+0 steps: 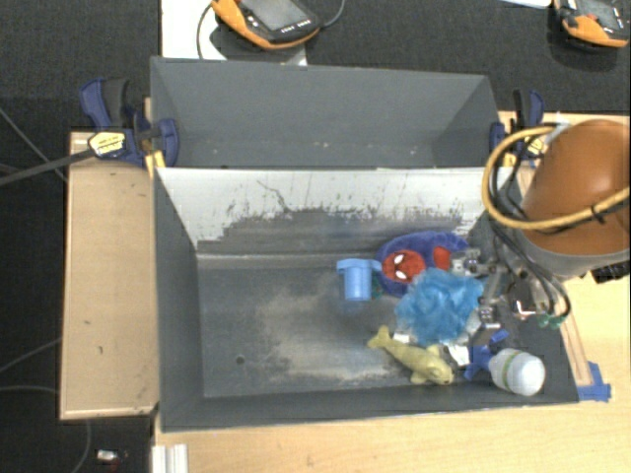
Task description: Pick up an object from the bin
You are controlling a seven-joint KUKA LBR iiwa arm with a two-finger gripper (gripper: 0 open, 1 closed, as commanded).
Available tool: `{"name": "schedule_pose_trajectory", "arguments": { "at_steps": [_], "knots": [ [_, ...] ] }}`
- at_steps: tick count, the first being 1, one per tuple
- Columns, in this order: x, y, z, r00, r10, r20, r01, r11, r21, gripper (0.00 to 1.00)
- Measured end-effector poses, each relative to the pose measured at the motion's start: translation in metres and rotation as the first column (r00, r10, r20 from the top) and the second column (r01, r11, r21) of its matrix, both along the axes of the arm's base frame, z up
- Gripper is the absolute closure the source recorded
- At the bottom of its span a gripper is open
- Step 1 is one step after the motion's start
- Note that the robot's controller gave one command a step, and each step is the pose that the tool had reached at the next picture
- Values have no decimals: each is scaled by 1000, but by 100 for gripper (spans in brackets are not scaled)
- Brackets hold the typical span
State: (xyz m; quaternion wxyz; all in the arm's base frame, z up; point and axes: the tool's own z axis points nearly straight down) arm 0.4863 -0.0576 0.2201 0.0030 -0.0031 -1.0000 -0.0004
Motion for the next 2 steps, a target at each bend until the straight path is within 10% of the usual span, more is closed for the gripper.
{"name": "schedule_pose_trajectory", "arguments": {
  "at_steps": [1,2],
  "knots": [
    [2,0,4,1000,3,9,-3,1000,-1,0],
    [-3,9,-82,996,-94,13,94,996,0,0]
  ]
}}
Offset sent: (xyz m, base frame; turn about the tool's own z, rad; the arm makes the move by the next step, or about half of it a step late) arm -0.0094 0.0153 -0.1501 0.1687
